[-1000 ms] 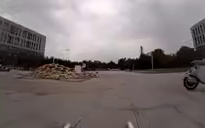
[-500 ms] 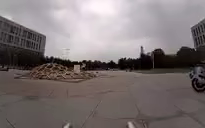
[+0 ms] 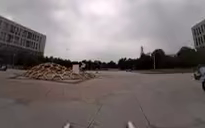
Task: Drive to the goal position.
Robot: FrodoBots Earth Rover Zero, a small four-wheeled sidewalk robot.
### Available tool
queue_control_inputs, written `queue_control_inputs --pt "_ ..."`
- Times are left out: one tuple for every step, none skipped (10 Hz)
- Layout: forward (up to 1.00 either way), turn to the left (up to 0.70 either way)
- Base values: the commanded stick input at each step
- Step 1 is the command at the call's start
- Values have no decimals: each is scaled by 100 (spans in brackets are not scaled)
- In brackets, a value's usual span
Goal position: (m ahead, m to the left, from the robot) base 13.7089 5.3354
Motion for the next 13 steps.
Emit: queue_control_inputs --pt "17 0" --pt "0 0" --pt "0 0" --pt "0 0" --pt "0 0" --pt "0 0" --pt "0 0" --pt "0 0" --pt "0 0" --pt "0 0" --pt "6 0" --pt "43 0" --pt "70 0"
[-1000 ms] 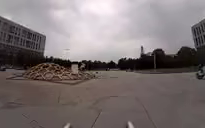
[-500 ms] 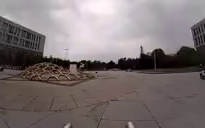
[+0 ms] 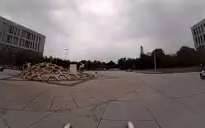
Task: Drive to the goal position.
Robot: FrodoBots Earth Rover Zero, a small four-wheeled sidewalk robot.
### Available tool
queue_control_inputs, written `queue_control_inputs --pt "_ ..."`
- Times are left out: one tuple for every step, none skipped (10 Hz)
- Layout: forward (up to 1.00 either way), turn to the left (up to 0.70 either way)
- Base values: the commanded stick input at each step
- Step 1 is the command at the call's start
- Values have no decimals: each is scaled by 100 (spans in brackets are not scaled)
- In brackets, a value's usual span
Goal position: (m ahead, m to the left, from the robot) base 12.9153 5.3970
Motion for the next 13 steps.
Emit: queue_control_inputs --pt "70 0" --pt "70 0" --pt "70 0" --pt "70 0" --pt "70 0" --pt "70 0" --pt "70 0" --pt "70 0" --pt "70 0" --pt "70 0" --pt "70 0" --pt "70 0" --pt "70 0"
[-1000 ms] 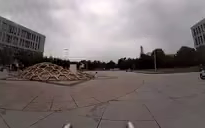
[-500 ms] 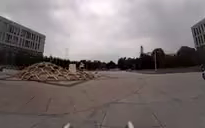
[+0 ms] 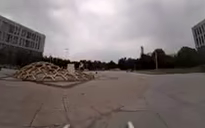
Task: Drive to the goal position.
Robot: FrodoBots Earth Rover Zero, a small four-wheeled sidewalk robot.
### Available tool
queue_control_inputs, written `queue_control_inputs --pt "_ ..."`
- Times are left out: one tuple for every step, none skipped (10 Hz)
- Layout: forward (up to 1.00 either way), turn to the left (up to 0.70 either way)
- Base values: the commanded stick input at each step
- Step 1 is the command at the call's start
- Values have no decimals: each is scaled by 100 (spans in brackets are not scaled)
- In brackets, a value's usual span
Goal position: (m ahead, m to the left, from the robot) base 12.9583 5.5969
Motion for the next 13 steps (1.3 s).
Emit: queue_control_inputs --pt "70 0" --pt "69 0" --pt "69 0" --pt "69 0" --pt "69 0" --pt "69 0" --pt "69 0" --pt "69 0" --pt "69 0" --pt "69 0" --pt "69 0" --pt "69 0" --pt "69 0"
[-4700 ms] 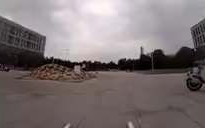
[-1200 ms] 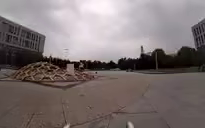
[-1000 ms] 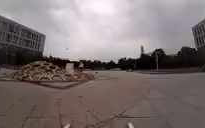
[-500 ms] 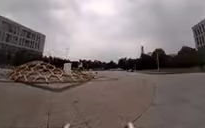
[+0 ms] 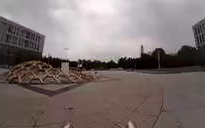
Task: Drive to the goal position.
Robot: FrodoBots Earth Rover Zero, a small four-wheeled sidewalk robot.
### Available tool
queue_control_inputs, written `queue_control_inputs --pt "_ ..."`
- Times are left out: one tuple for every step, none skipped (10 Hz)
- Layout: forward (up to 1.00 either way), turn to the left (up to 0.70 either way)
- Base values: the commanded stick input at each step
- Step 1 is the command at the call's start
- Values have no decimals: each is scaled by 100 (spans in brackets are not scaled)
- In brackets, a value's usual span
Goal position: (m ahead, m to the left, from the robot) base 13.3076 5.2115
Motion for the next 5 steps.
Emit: queue_control_inputs --pt "69 0" --pt "69 0" --pt "69 0" --pt "69 0" --pt "69 0"
